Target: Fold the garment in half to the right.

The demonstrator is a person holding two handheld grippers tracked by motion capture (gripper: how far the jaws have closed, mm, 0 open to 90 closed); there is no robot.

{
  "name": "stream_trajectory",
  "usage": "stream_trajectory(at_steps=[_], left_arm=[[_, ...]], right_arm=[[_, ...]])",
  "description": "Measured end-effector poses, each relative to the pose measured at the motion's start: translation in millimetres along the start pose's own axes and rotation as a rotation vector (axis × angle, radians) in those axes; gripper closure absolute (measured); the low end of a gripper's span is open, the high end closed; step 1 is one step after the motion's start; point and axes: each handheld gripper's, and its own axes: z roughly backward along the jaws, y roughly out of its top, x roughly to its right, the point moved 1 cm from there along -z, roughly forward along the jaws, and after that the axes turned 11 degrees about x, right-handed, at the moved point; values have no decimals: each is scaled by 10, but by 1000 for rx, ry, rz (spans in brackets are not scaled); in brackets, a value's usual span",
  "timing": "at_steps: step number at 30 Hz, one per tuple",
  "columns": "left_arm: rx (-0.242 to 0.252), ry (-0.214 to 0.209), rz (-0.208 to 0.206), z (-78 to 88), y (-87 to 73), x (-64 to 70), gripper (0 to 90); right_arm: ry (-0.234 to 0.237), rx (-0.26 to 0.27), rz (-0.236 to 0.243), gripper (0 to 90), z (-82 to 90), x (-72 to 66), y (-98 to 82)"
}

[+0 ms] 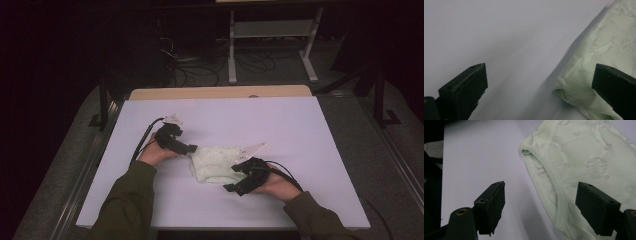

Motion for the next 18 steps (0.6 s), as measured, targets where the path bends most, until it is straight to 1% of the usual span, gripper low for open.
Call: stream_trajectory(at_steps=[4,9,13,16,18], left_arm=[[-19,19,-14,-44,-28,5,0],[-46,39,-50,-84,-54,18,3],[-53,45,-77,-95,-57,37,43],[-54,39,-86,-102,-59,52,74],[-51,35,-101,-102,-59,62,112]], right_arm=[[0,0,1,230,2,0,1],[-1,-3,1,232,-2,-2,-1],[-3,-3,2,232,-2,-3,-1],[-5,-2,2,232,0,2,-2],[-6,-3,2,232,1,5,-3]])
